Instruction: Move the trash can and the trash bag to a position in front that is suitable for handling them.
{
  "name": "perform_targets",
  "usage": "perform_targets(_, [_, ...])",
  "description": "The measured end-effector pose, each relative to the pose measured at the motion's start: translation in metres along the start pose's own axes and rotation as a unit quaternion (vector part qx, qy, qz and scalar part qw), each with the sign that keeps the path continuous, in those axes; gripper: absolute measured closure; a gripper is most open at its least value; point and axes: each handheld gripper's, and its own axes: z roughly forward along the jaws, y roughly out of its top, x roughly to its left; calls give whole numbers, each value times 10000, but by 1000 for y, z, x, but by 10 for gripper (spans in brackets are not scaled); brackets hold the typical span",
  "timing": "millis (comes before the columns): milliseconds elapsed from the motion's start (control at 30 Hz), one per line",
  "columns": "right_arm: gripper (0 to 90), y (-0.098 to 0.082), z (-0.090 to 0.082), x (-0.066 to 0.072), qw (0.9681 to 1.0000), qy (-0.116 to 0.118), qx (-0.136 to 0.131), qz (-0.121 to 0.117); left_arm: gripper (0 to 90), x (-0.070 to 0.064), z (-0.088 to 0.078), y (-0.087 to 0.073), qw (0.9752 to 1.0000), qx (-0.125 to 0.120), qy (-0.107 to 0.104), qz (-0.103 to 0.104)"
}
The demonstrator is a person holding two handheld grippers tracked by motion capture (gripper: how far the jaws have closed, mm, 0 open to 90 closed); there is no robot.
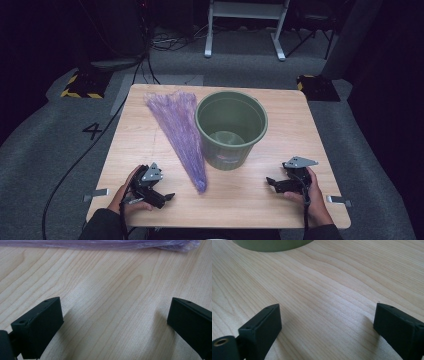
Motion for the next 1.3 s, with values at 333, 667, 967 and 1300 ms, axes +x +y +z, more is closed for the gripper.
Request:
perform_targets(333, [138, 0, 0, 2, 9999, -29, -80, -83, 0, 1, 0, 0, 10000, -5, 17, -12])
perform_targets(667, [192, 1, -4, 9, 9995, -211, -153, -161, 0, 1, 1, 1, 10000, 6, 18, -22])
perform_targets(967, [229, 13, -19, 22, 9982, -114, -548, -221, 0, -2, 4, 4, 9998, -9, 117, -138])
perform_targets(1300, [280, 20, -16, 41, 9967, 275, -626, -443, 2, -2, 6, 6, 9998, -3, 125, -120])
